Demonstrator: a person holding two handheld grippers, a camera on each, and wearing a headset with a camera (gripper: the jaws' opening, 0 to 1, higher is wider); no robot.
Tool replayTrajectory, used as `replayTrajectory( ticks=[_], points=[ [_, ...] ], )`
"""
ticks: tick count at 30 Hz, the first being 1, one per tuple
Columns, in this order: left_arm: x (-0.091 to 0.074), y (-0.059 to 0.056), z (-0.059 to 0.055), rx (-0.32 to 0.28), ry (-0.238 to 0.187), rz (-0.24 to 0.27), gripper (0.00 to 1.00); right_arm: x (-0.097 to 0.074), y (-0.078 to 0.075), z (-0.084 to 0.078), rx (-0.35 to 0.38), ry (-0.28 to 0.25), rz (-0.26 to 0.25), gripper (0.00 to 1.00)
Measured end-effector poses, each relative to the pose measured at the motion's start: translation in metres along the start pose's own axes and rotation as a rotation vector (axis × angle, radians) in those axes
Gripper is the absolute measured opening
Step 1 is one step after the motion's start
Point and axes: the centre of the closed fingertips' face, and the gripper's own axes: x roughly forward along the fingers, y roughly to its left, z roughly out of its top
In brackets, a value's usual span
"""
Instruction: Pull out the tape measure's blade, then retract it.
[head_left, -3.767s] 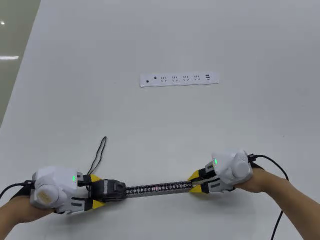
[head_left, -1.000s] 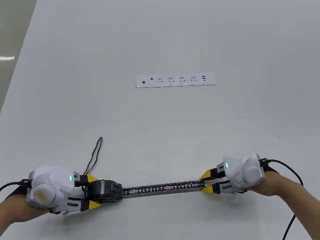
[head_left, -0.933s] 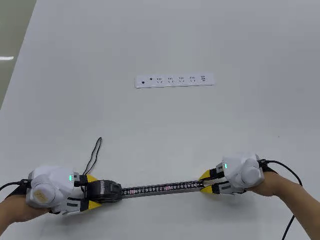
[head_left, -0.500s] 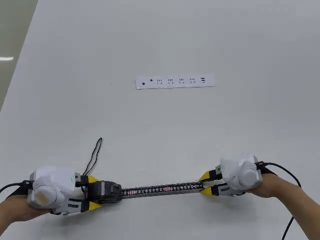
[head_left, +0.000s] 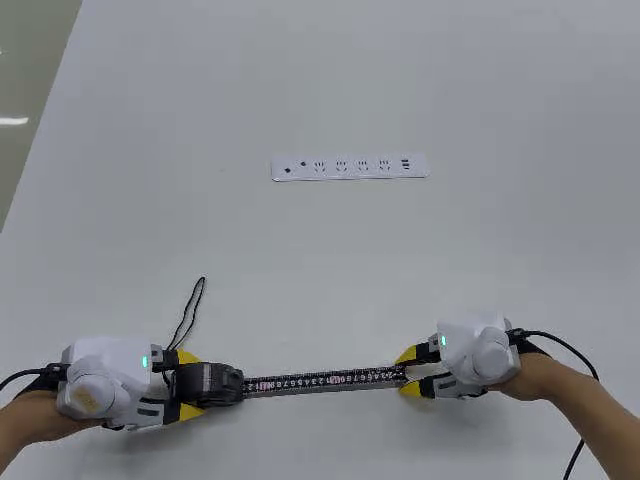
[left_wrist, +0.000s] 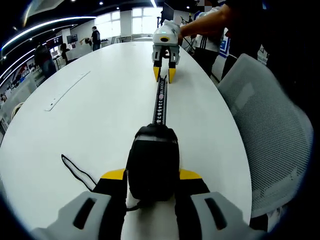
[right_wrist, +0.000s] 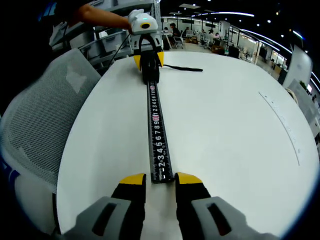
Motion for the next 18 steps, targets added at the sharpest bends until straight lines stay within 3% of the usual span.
replayTrajectory(
  ticks=[18],
  points=[
    [-0.015, -0.001, 0.006, -0.114, -0.039, 0.053, 0.49, -0.016, 0.003, -0.002, 0.088, -0.017, -0.09, 0.33]
  ],
)
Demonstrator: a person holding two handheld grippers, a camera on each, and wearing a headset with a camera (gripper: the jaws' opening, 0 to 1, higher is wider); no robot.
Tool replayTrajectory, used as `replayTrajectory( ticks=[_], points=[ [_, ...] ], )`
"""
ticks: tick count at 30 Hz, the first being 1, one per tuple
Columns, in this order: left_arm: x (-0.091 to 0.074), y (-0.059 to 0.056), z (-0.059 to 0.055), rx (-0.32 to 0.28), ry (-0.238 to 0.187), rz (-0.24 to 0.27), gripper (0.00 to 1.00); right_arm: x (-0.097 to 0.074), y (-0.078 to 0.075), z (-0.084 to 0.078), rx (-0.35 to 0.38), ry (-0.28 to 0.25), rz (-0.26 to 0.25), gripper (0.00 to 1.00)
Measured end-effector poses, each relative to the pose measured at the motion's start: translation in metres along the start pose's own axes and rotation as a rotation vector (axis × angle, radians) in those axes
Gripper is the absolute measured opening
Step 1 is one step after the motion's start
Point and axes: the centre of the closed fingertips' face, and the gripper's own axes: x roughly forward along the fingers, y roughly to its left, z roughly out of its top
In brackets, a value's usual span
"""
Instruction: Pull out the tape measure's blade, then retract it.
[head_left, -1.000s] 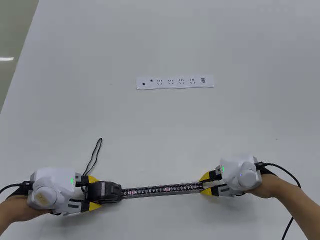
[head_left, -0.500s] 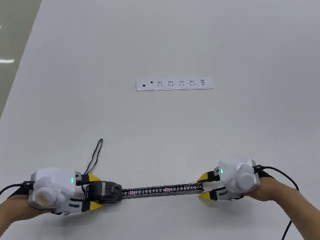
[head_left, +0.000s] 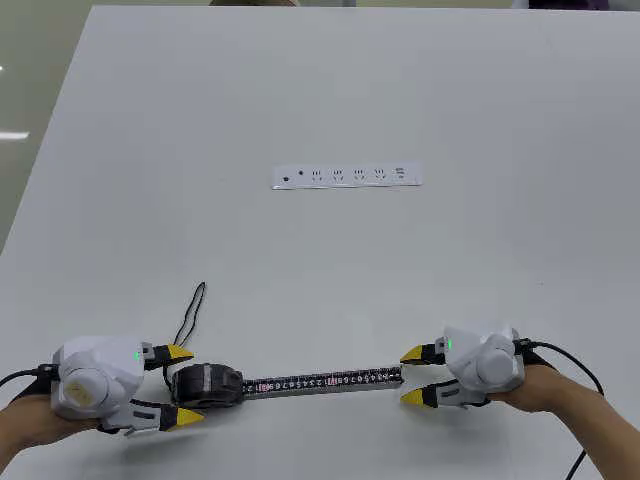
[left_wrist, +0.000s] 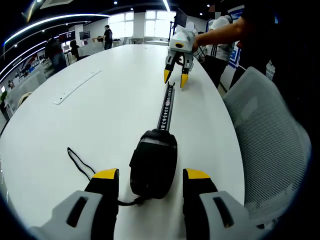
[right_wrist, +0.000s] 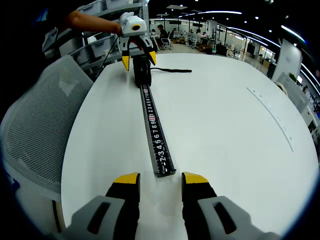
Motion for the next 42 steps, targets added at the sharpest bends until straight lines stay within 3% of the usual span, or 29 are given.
replayTrajectory(
  ticks=[11, 19, 25, 29, 36, 42],
  points=[
    [-0.017, -0.005, 0.0, -0.093, -0.023, 0.088, 0.57, -0.014, 0.004, 0.008, 0.065, -0.027, -0.089, 0.42],
    [-0.034, -0.006, -0.003, -0.173, -0.027, 0.206, 0.61, -0.023, 0.008, 0.01, 0.159, -0.04, -0.168, 0.48],
    [-0.042, -0.016, -0.001, -0.189, -0.021, 0.255, 0.66, -0.028, 0.016, 0.009, 0.202, -0.047, -0.206, 0.54],
    [-0.044, -0.022, 0.004, -0.218, -0.041, 0.284, 0.68, -0.031, 0.021, 0.009, 0.22, -0.053, -0.229, 0.57],
    [-0.049, -0.032, 0.01, -0.299, -0.076, 0.336, 0.7, -0.036, 0.031, 0.009, 0.262, -0.046, -0.272, 0.66],
    [-0.05, -0.044, 0.011, -0.356, -0.094, 0.393, 0.75, -0.043, 0.034, 0.015, 0.314, -0.088, -0.328, 0.71]
  ],
)
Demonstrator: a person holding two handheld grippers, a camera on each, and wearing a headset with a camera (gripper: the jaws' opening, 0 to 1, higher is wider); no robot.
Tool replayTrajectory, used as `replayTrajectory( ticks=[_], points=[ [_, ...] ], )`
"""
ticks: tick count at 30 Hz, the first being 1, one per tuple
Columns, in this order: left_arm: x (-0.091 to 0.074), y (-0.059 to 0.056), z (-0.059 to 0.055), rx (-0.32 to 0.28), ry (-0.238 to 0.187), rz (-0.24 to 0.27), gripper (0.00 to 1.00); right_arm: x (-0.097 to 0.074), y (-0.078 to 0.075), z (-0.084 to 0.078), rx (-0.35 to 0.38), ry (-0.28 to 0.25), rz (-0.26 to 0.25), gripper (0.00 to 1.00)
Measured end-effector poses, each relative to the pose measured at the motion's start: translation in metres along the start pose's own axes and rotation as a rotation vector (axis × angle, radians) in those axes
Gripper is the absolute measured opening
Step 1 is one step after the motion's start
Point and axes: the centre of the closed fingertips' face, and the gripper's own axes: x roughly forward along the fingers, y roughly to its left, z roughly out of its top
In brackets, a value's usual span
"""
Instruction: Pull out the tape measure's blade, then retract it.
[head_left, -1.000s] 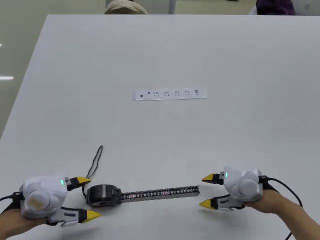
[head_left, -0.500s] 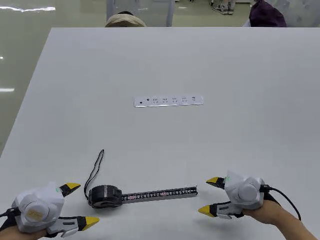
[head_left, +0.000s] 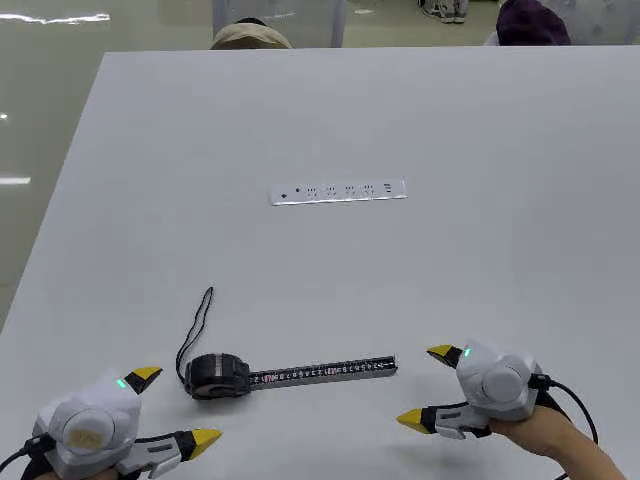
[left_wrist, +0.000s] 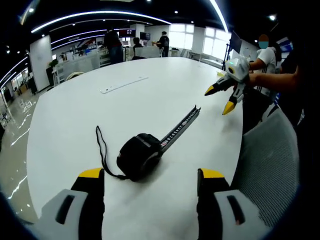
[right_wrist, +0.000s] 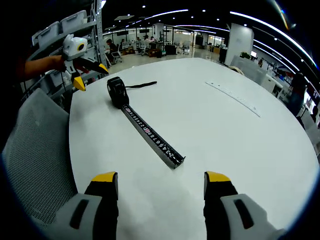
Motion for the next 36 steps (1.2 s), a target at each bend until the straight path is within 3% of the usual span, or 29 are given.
replayTrajectory(
  ticks=[8, 13, 22, 30, 36],
  points=[
    [-0.003, -0.008, 0.004, -0.11, -0.037, 0.084, 0.78, -0.007, 0.006, 0.003, 0.034, -0.008, -0.058, 0.8],
    [-0.002, -0.019, 0.001, -0.12, -0.03, 0.113, 0.81, -0.011, 0.014, 0.005, 0.068, -0.023, -0.076, 0.82],
    [-0.004, -0.026, -0.001, -0.178, -0.039, 0.185, 0.91, -0.014, 0.024, 0.012, 0.118, -0.062, -0.115, 0.87],
    [-0.005, -0.032, 0.005, -0.219, -0.067, 0.228, 0.99, -0.016, 0.038, 0.018, 0.143, -0.079, -0.136, 0.9],
    [-0.007, -0.033, 0.007, -0.232, -0.074, 0.267, 0.99, -0.015, 0.045, 0.022, 0.165, -0.097, -0.146, 0.9]
  ],
)
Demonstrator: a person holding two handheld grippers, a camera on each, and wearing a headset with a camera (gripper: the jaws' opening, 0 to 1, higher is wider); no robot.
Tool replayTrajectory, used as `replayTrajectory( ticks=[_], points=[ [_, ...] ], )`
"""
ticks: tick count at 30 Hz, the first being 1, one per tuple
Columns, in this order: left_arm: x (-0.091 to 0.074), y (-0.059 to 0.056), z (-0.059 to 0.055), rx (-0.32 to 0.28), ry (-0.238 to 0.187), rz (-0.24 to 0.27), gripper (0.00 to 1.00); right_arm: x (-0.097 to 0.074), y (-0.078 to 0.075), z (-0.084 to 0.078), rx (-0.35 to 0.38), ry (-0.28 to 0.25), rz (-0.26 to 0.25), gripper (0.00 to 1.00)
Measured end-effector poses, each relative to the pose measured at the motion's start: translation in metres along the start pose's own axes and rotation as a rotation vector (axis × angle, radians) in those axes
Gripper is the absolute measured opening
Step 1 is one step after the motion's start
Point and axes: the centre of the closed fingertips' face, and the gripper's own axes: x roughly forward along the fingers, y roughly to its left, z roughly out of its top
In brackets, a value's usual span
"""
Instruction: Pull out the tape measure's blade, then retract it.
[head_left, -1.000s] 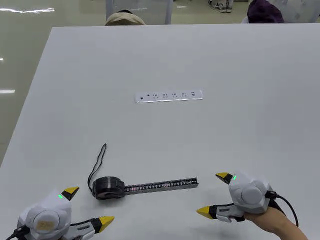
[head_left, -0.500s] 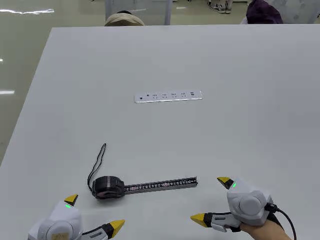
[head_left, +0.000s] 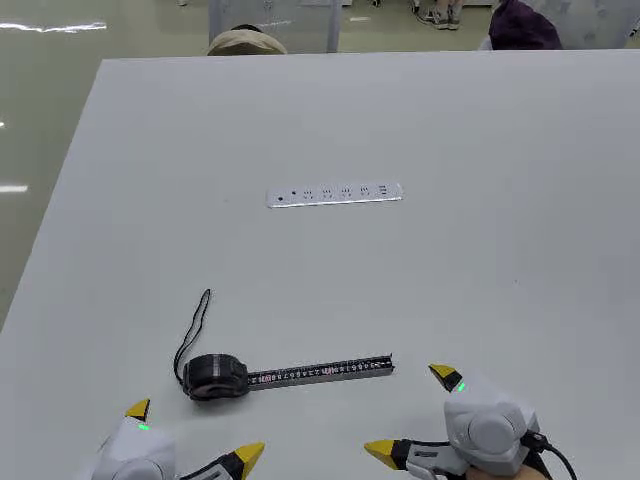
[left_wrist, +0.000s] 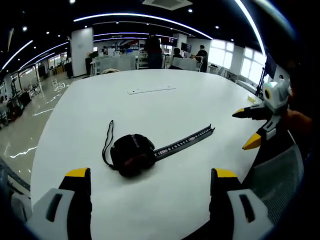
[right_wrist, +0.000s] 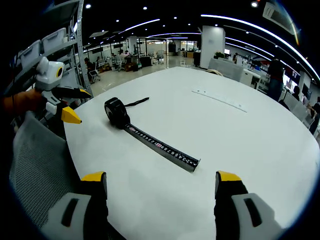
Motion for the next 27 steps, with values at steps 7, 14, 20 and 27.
replayTrajectory(
  ticks=[7, 14, 20, 27],
  points=[
    [-0.0007, -0.0071, 0.0015, -0.01, -0.004, 0.0, 0.99, -0.0003, 0.0046, 0.0021, 0.015, -0.011, -0.006, 0.91],
    [-0.0026, -0.0036, 0.0046, -0.006, -0.021, 0.032, 0.99, -0.0026, 0.0055, -0.0004, 0.003, -0.002, -0.014, 0.91],
    [-0.0028, -0.0031, 0.0008, -0.009, -0.013, 0.041, 0.99, -0.0032, 0.0081, -0.0053, 0.004, 0.008, -0.009, 0.91],
    [-0.001, -0.0059, 0.0002, -0.023, -0.017, 0.048, 0.99, -0.0032, 0.0102, -0.0048, 0.009, 0.006, -0.003, 0.91]
  ],
)
